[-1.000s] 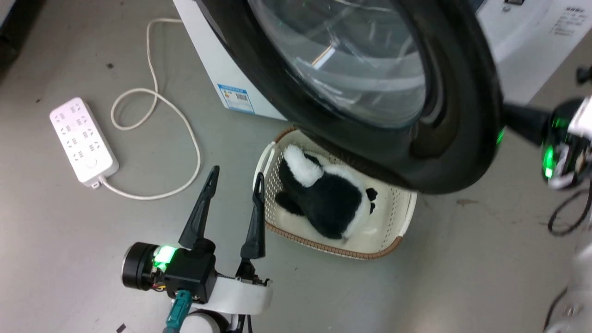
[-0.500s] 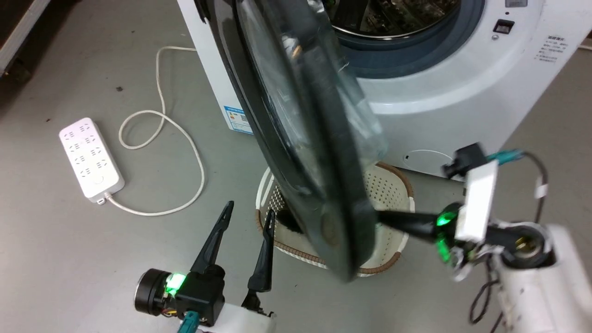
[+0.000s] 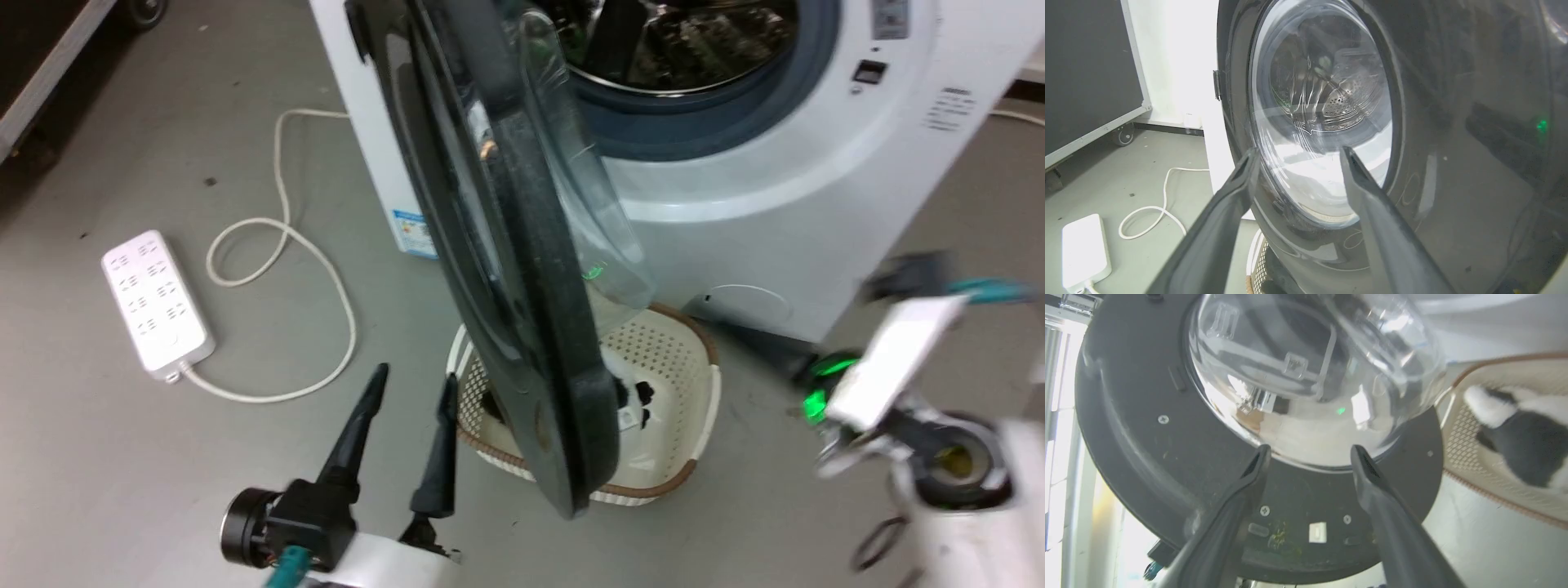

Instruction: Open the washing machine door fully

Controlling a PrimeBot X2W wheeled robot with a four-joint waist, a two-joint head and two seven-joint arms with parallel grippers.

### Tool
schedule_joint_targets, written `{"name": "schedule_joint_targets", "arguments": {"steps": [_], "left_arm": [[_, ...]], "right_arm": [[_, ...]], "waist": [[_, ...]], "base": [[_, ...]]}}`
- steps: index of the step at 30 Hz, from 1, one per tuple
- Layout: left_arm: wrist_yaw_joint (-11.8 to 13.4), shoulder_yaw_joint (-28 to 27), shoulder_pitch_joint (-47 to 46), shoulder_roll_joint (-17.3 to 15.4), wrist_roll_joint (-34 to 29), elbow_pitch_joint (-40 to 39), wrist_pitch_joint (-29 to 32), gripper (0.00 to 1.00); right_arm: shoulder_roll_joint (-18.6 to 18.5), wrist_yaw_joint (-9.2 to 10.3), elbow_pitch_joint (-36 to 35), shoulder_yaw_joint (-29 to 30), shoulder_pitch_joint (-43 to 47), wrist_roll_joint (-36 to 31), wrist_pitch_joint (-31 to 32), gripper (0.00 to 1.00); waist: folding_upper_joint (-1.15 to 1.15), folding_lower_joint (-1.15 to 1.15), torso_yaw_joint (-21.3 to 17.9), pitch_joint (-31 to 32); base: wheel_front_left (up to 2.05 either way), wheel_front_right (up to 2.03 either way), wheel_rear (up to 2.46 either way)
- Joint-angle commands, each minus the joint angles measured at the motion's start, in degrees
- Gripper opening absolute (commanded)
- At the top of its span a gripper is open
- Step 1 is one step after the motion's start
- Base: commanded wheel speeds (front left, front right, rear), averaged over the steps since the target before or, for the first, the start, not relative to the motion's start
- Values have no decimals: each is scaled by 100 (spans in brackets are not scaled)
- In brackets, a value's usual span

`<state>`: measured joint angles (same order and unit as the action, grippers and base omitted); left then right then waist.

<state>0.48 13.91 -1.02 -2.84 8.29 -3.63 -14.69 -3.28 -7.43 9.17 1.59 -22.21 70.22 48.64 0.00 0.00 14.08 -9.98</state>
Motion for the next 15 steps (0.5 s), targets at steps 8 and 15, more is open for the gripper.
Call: {"name": "schedule_joint_targets", "arguments": {"steps": [8,15], "left_arm": [[-62,-388,81,-5,306,93,-30,100],[-149,-864,221,-5,432,39,-30,100]], "right_arm": [[-1296,-6,-1452,-328,536,-2293,-2756,100],[-1754,-6,-1397,-481,1387,-4526,-5416,100]], "waist": [[0,0,-532,265],[0,0,-934,377]], "base": [[0,0,0],[0,0,0]]}}
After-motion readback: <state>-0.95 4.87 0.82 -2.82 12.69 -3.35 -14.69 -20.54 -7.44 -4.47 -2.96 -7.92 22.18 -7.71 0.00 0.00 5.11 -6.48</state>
